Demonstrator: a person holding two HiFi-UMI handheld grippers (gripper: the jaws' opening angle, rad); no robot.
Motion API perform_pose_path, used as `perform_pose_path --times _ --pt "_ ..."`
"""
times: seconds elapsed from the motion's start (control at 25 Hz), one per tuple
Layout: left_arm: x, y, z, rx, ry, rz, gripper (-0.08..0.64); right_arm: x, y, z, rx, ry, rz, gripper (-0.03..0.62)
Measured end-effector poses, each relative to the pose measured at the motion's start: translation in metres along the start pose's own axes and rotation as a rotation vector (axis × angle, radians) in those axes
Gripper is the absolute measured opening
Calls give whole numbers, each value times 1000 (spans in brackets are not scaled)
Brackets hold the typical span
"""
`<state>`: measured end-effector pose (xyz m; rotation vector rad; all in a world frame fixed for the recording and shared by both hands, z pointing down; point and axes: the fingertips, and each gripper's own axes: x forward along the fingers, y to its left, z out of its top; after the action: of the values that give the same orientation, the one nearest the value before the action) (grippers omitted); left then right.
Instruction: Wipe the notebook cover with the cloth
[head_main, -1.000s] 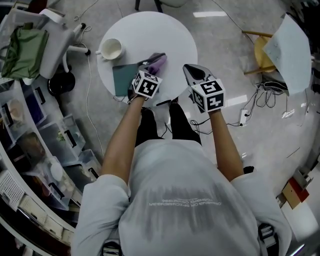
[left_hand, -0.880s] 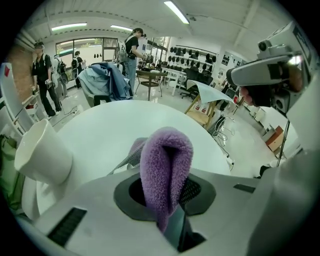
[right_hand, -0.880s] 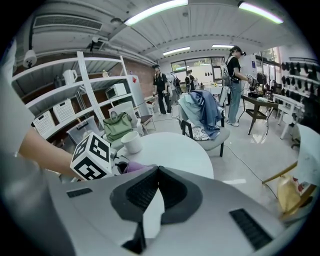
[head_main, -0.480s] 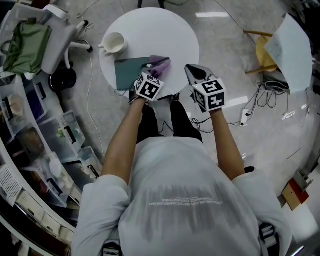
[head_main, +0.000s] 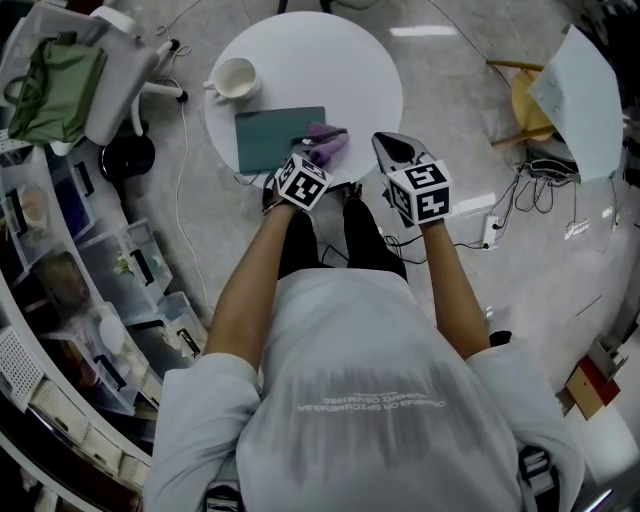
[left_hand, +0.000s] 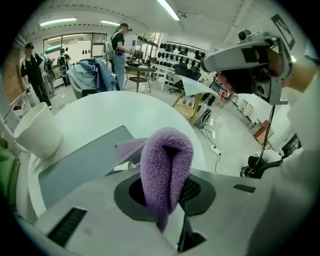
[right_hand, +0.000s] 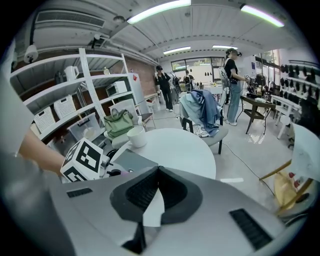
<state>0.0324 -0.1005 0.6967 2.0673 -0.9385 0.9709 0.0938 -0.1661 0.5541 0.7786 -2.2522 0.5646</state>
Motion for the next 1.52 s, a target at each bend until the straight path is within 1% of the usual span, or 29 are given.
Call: perform_pose_path --times 0.24,0.4,0.6,0.72,0.8,0.88,0.96,1.08,1.2,1.28,1.36,1.44,1.52 --pt "-5 -11 -14 19 7 -44 66 -2 12 3 10 -8 -27 0" --pt "-8 -18 -21 52 24 -84 66 -5 21 4 21 -17 -54 0" --pt "-9 -26 -32 96 42 -123 66 -15 25 2 51 -38 -110 0" --pt "-9 -37 -47 140 89 -183 66 -21 29 1 70 -53 -146 0" --pt "-12 -43 -58 155 116 -219 66 -25 32 -2 79 -55 -160 0" --pt "-19 -43 -53 145 96 -244 66 -28 32 -5 83 -56 -168 0" --pt "-30 -37 -33 129 38 -247 66 -30 28 -8 90 -57 -178 0" --pt "-56 -12 7 116 -54 -190 66 -29 25 -8 99 -63 -186 0" --pt "-75 25 44 105 -124 -87 66 -21 26 -5 95 -67 -166 0" --pt "-80 51 62 109 -148 -12 66 -12 27 -2 85 -61 -138 0" --pt "-78 73 68 120 -134 51 66 -2 28 -1 68 -49 -105 0" --pt "-73 93 68 130 -94 103 66 9 27 2 40 -35 -69 0" --pt "-63 108 65 133 -49 133 66 21 23 7 15 -23 -36 0"
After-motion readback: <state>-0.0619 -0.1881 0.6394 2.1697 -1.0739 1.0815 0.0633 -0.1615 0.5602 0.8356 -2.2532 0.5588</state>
